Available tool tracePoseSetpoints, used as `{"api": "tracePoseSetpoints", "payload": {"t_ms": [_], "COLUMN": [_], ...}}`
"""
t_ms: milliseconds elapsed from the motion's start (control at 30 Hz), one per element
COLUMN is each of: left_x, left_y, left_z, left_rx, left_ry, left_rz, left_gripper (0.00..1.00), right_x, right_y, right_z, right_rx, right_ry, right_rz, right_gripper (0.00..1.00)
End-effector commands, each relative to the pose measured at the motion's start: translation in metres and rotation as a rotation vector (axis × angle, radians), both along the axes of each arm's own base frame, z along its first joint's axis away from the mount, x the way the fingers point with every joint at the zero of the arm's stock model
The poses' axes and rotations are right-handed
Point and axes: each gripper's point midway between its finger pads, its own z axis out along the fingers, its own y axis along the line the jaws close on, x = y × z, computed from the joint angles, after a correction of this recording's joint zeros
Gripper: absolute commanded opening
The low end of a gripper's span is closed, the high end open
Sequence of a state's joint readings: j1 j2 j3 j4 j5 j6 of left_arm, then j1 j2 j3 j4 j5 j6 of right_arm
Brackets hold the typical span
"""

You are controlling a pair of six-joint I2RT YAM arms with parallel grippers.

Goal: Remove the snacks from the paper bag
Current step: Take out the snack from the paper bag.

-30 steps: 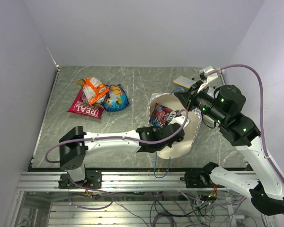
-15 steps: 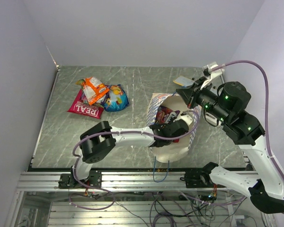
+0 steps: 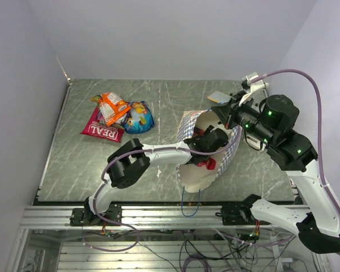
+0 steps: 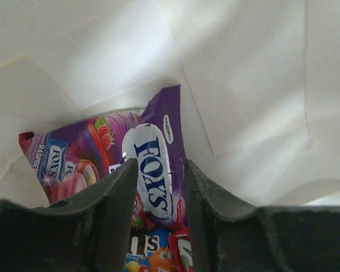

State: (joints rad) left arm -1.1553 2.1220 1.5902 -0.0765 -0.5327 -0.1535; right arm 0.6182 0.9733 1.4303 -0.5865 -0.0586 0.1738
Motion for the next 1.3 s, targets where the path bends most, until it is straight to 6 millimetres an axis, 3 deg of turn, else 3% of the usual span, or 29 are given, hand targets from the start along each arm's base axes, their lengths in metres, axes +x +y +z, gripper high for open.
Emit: {"api": "tracePoseSetpoints", "payload": {"t_ms": [0, 267, 400, 633, 700, 767, 800, 933, 1067, 1267], "left_x": [0.025, 0.050, 0.060, 0.067, 0.068, 0.067, 0.067, 0.061, 0.048, 0.008], "left_y": [-0.004, 0.005, 0.015, 0.033, 0.041, 0.048, 0.050, 0.053, 0.045, 0.025], "left_z": [0.005, -0.019, -0.034, -0.059, -0.065, -0.064, -0.061, -0.037, -0.004, 0.042], "left_rx": [-0.051, -0.027, 0.010, 0.145, 0.175, 0.189, 0.184, 0.142, 0.047, -0.115], "left_ry": [-0.038, -0.086, -0.108, -0.126, -0.122, -0.122, -0.127, -0.122, -0.079, 0.042], "left_rz": [0.077, 0.159, 0.196, 0.224, 0.230, 0.239, 0.240, 0.231, 0.169, -0.048], "left_gripper": [0.52, 0.81, 0.83, 0.73, 0.61, 0.39, 0.28, 0.13, 0.07, 0.07], "right_x": [-0.006, -0.008, -0.009, -0.009, -0.008, -0.006, -0.006, -0.005, -0.001, 0.007], "right_y": [-0.001, 0.001, -0.002, -0.004, -0.003, -0.005, -0.006, -0.009, -0.013, -0.010], "right_z": [0.025, 0.025, 0.028, 0.033, 0.032, 0.031, 0.030, 0.029, 0.026, 0.021], "right_rx": [0.034, 0.037, 0.037, 0.041, 0.037, 0.033, 0.033, 0.029, 0.026, 0.023], "right_ry": [-0.059, -0.040, -0.040, -0.050, -0.049, -0.048, -0.048, -0.060, -0.066, -0.077], "right_rz": [0.018, 0.029, 0.020, 0.006, 0.007, -0.003, -0.007, -0.025, -0.055, -0.063], "right_gripper": [0.00, 0.00, 0.00, 0.00, 0.00, 0.00, 0.00, 0.00, 0.00, 0.00]}}
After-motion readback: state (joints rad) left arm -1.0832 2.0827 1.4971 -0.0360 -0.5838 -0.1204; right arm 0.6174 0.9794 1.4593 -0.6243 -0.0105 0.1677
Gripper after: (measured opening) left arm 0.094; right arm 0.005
